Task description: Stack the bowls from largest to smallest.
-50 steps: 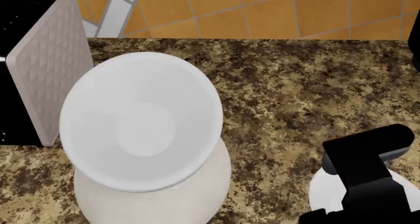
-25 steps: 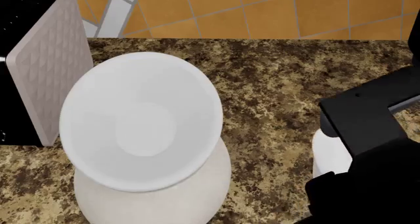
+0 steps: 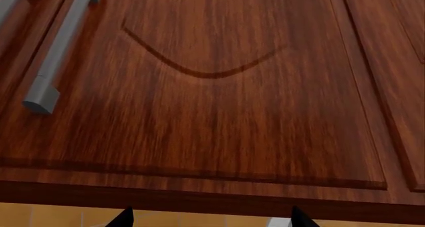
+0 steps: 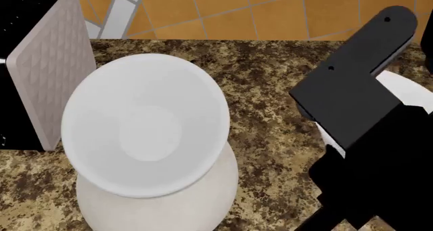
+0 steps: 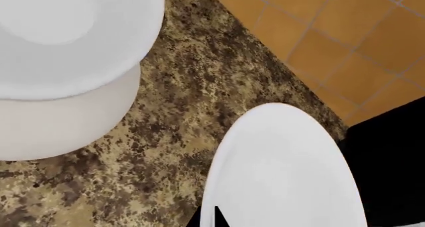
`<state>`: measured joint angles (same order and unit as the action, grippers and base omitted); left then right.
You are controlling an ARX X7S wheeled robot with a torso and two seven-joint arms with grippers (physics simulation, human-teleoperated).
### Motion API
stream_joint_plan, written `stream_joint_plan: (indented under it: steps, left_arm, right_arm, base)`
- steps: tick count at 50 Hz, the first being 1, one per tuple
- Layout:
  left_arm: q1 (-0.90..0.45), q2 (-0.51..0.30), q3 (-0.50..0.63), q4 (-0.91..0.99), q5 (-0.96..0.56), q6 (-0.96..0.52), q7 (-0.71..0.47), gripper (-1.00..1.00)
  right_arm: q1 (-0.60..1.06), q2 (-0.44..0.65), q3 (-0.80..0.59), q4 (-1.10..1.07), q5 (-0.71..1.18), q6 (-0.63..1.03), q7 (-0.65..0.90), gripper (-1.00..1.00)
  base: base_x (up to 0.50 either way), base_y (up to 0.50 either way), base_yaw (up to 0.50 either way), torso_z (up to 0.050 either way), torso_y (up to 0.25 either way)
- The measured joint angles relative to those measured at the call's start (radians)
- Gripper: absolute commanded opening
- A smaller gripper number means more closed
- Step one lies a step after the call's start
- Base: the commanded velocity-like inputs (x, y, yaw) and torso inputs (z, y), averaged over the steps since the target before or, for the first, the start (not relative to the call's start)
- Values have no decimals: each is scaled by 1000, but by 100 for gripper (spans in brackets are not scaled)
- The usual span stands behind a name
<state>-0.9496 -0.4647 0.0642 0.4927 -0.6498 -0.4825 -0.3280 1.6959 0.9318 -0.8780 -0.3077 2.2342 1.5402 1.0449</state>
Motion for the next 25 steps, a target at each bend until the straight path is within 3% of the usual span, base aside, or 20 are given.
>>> stream_joint_plan:
  steps: [8,25]
  left_arm:
    - [-2,1,4,0,0,-1,-3,100]
    - [-2,-9,-8,8,-14,-5,-10,100]
  right_arm:
    - [103,-12,-61,-56,-125,9,-165,-100]
    - [246,-152,-145,-101,-339,-8,-461,-100]
  base:
    - [0,0,0,0,0]
    - [0,0,0,0,0]
